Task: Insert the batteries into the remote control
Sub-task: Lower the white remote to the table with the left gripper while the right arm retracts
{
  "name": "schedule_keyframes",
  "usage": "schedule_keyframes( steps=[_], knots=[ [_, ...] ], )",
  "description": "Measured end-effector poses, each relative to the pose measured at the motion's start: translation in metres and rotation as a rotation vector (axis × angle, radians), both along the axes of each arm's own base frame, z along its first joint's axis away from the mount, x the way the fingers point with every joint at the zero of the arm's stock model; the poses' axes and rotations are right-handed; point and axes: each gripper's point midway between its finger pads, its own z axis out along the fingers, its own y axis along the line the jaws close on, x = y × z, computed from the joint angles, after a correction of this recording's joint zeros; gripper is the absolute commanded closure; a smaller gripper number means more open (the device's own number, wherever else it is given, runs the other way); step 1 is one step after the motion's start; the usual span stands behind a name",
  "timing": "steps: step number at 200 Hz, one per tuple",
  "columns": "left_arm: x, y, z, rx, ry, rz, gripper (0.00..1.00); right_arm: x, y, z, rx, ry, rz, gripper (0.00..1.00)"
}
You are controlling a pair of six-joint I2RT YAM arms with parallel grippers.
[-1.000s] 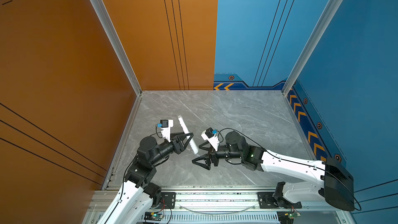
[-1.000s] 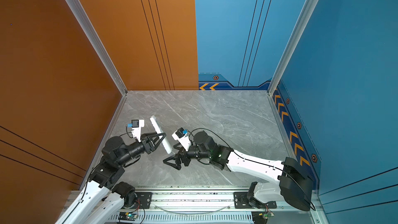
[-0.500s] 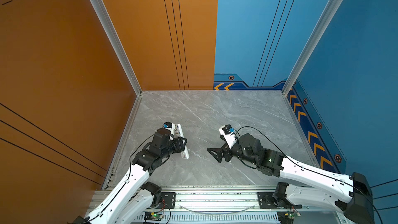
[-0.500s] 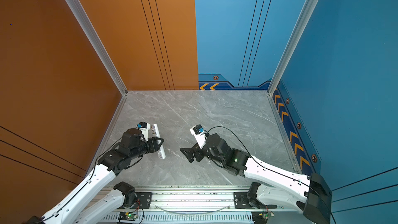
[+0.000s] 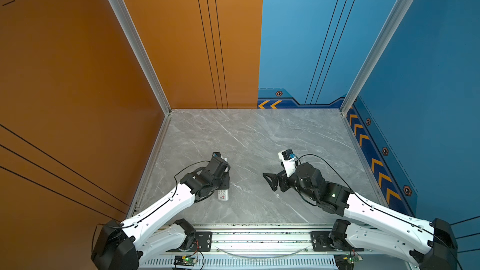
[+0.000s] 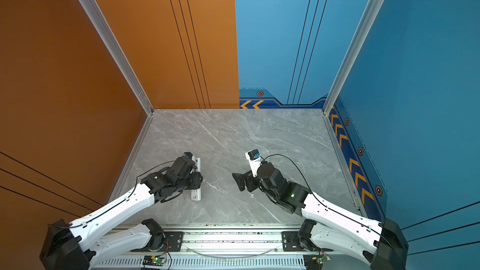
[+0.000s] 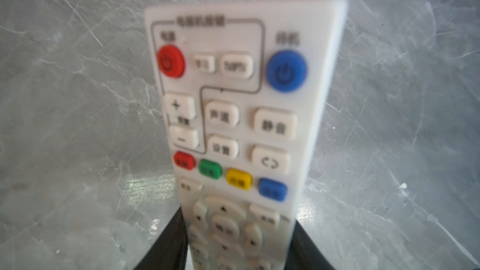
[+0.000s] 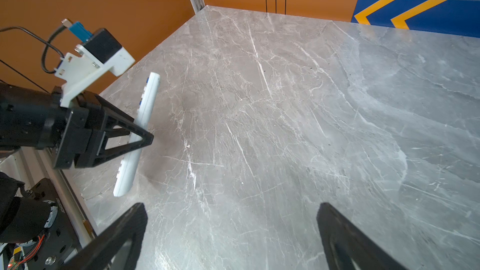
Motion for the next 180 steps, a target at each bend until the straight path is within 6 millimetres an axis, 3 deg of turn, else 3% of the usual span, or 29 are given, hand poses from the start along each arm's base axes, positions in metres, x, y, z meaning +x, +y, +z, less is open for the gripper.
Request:
schedule_keyframes(
  steps=[43,180],
  knots=[
    [-0.002,-0.016,-0.013,0.071,0.025,-0.009,1.0,-0.001,-0.002,-0.007,-0.01,0.011,-0.002,0.0],
    [0.003,-0.016,-0.047,0.119,0.079,0.089,0.93,0.007,-0.012,-0.017,-0.014,0.027,-0.031,0.0]
  ],
)
